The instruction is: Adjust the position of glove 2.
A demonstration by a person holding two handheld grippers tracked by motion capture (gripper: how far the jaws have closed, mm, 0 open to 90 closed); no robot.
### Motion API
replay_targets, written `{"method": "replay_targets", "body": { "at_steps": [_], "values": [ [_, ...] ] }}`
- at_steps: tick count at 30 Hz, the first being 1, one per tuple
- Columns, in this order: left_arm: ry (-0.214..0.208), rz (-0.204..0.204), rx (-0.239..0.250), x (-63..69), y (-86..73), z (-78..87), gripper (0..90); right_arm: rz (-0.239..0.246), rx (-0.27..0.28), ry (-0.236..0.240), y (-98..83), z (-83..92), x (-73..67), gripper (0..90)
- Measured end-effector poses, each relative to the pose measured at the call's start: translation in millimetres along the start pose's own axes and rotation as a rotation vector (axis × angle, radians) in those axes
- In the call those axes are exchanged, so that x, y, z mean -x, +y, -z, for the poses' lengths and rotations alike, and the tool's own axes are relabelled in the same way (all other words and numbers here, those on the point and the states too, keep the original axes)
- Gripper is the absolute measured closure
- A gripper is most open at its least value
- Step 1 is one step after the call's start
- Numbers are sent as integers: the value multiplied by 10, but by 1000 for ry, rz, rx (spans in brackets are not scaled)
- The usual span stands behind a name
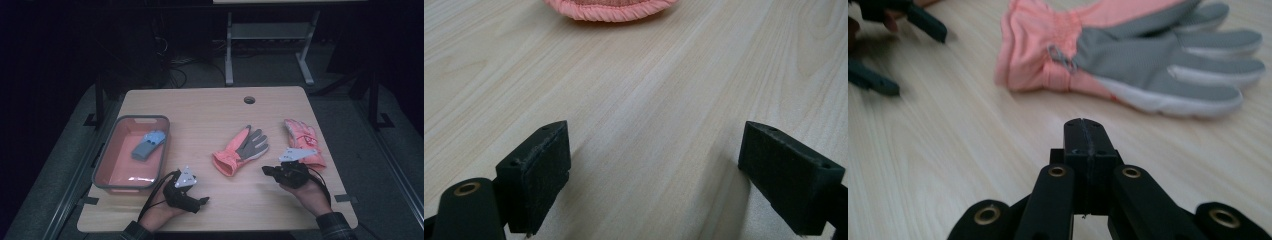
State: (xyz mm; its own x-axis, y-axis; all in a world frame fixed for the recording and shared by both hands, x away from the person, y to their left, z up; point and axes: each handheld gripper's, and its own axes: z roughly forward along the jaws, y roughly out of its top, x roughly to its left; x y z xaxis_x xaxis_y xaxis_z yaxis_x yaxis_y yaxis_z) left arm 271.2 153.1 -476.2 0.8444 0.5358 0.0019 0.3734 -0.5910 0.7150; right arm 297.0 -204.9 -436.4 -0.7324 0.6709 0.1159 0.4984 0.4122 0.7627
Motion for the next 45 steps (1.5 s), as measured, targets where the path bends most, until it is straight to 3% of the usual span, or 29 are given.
{"method": "replay_targets", "body": {
  "at_steps": [9, 15, 21, 28, 37, 45],
  "values": [
    [-4, 5, -1, 2, 0, -1, 126, 27, 34, 53, 396, -281, -57, 899],
    [-7, 1, 4, -5, 3, -9, 126, 45, 24, 73, 599, -549, -62, 899],
    [-12, -1, 2, -7, 2, -10, 125, 42, 19, 90, 734, -764, -109, 899],
    [-14, -3, 2, -11, 3, -10, 126, 47, -5, 110, 749, -937, -156, 899],
    [-13, -5, 2, -12, 3, -10, 125, 58, -35, 119, 635, -848, -183, 899],
    [-15, 2, 8, -7, 2, -14, 125, 63, -49, 111, 491, -652, -185, 899]
  ]
}}
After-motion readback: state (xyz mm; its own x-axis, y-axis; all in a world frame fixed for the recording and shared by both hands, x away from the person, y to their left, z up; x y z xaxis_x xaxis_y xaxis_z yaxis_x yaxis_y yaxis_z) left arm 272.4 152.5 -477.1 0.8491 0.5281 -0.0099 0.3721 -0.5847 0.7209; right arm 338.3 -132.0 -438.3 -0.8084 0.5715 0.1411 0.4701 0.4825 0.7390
